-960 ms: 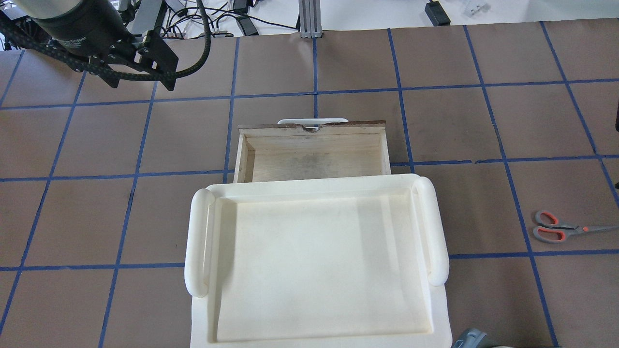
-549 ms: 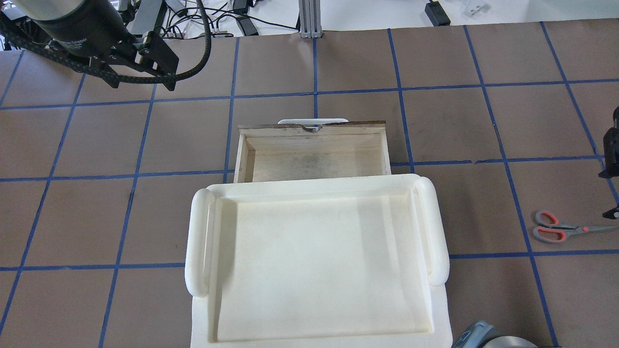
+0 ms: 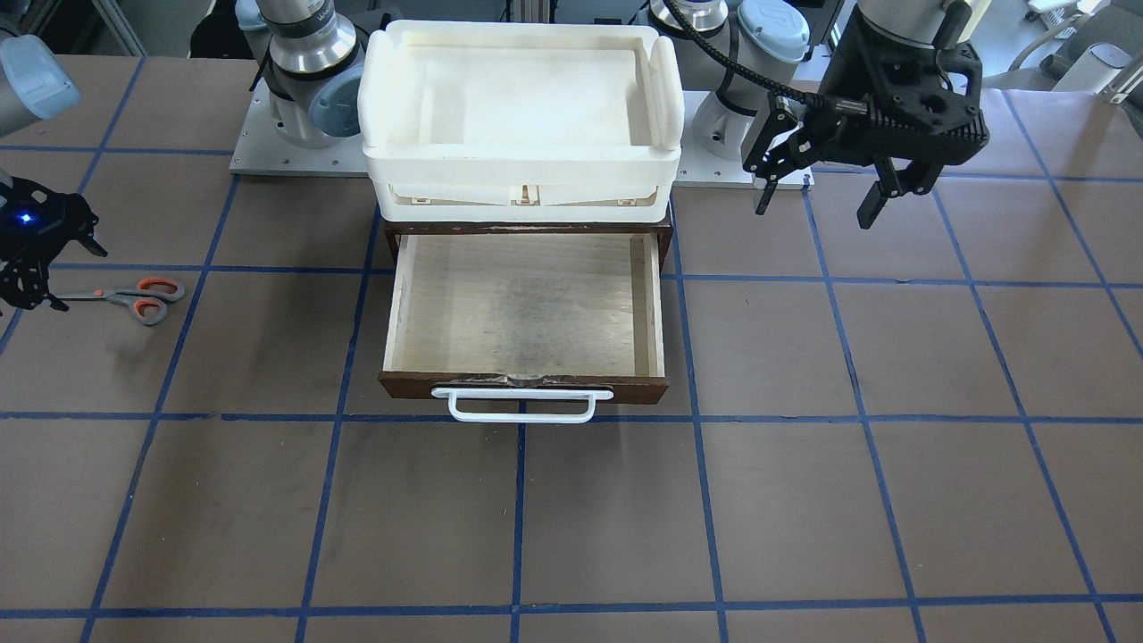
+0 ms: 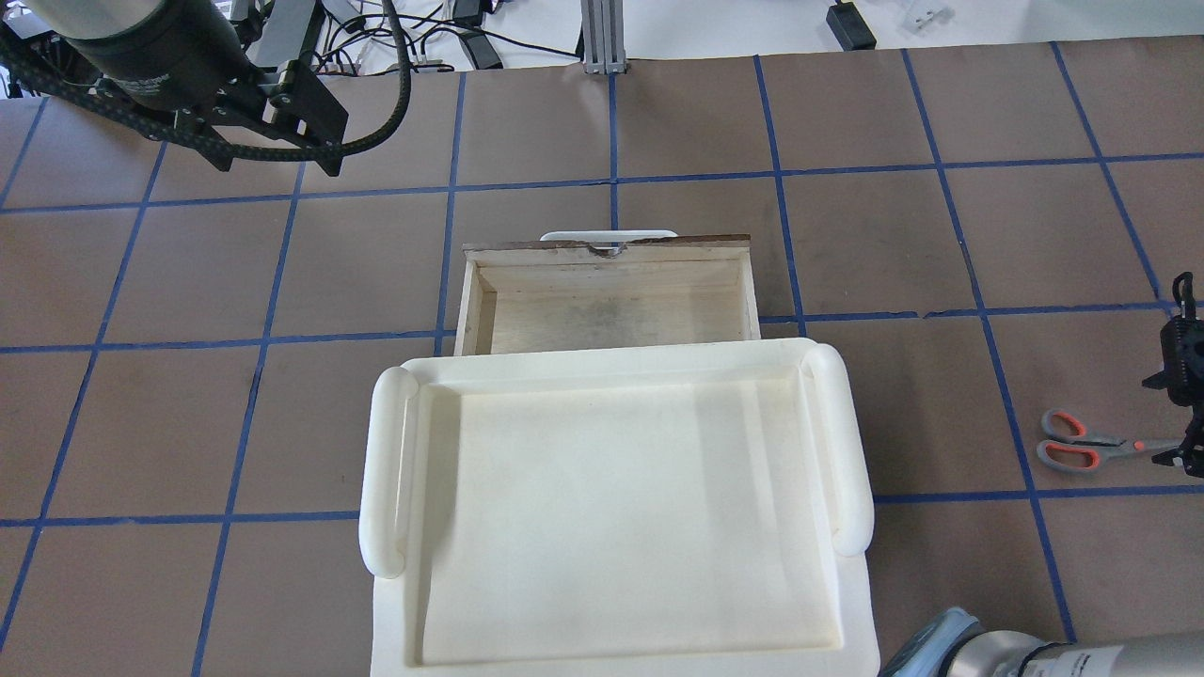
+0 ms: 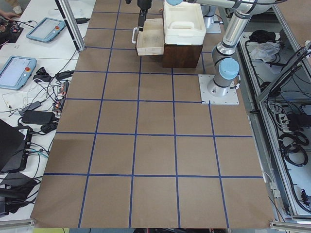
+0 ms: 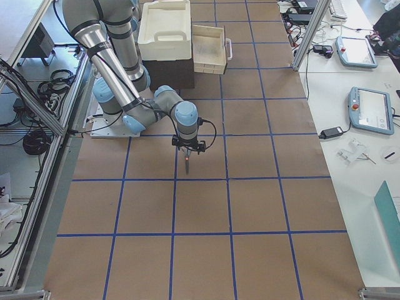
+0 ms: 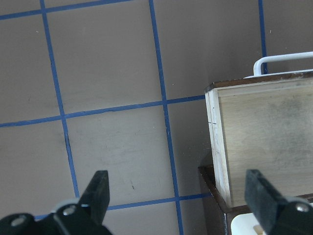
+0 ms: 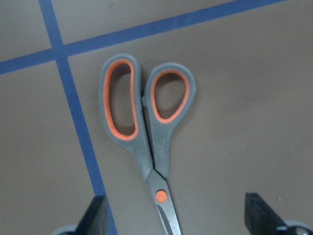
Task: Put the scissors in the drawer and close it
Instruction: 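Lower the right gripper over the scissors handles and close on them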
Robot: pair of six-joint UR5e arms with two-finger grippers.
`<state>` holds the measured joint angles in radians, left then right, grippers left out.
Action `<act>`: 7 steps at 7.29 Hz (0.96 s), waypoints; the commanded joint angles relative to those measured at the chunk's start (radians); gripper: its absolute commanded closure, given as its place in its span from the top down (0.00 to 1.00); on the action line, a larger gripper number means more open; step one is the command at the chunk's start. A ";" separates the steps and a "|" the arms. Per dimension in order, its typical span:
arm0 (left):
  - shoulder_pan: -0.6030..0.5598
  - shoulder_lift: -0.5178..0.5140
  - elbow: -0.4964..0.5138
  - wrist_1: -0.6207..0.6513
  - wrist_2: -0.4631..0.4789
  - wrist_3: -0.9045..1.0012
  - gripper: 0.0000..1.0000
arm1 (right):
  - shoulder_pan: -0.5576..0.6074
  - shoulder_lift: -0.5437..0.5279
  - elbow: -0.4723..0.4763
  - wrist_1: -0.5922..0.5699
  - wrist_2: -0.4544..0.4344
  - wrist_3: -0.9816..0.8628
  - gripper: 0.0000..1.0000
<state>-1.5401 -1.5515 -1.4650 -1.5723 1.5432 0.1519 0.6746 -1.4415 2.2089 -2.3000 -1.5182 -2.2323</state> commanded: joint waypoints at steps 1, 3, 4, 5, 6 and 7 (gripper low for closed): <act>-0.002 0.001 0.000 0.000 0.000 0.000 1.00 | -0.021 0.039 0.023 -0.064 0.023 -0.052 1.00; -0.002 0.001 0.000 0.000 0.000 0.000 1.00 | -0.021 0.039 0.098 -0.163 0.009 -0.123 1.00; 0.000 0.001 0.000 0.000 0.000 0.000 1.00 | -0.020 0.042 0.097 -0.164 0.007 -0.157 1.00; 0.000 0.001 0.000 0.000 0.000 0.000 1.00 | -0.020 0.043 0.098 -0.164 0.006 -0.188 1.00; -0.002 0.001 0.000 0.000 0.000 0.000 1.00 | -0.015 0.043 0.098 -0.164 0.004 -0.190 1.00; -0.002 0.001 0.000 0.000 0.000 0.000 1.00 | -0.012 0.043 0.098 -0.155 0.004 -0.187 1.00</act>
<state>-1.5410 -1.5508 -1.4650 -1.5723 1.5432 0.1519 0.6588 -1.3993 2.3064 -2.4606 -1.5131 -2.4148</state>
